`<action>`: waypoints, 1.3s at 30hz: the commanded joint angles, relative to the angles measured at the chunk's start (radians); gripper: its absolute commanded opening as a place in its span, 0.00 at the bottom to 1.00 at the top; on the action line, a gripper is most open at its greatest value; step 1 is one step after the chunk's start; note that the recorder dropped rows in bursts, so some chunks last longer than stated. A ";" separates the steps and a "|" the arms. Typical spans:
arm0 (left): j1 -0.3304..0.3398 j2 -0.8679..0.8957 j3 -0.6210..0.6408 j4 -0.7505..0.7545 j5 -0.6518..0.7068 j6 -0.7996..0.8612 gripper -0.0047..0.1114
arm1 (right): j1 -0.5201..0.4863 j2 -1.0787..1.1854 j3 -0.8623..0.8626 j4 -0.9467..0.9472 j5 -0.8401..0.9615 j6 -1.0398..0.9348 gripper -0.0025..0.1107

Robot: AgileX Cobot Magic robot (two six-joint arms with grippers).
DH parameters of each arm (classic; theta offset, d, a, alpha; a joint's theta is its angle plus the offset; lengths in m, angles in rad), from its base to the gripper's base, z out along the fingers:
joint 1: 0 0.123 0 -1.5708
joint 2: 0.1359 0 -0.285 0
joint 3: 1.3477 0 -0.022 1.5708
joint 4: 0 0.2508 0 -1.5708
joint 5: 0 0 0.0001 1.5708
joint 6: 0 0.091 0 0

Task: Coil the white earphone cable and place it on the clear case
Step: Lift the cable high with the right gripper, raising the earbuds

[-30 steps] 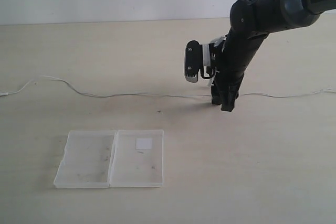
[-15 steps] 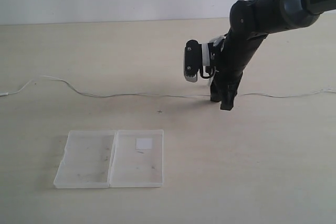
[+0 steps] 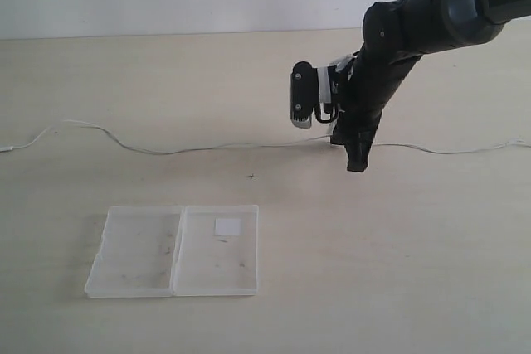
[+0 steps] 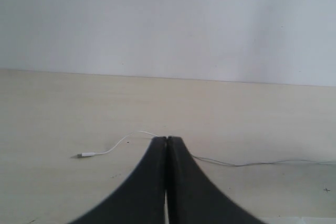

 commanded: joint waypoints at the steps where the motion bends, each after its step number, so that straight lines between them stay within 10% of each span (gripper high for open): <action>1: -0.005 -0.004 0.004 0.001 -0.007 -0.001 0.04 | 0.001 -0.061 -0.003 -0.003 0.041 0.078 0.02; 17: -0.005 -0.004 0.004 0.001 -0.007 -0.001 0.04 | 0.001 -0.403 -0.025 -0.005 0.288 0.465 0.02; 39: -0.005 -0.004 0.004 0.001 -0.007 -0.001 0.04 | 0.001 -0.444 -0.613 0.213 0.582 0.704 0.02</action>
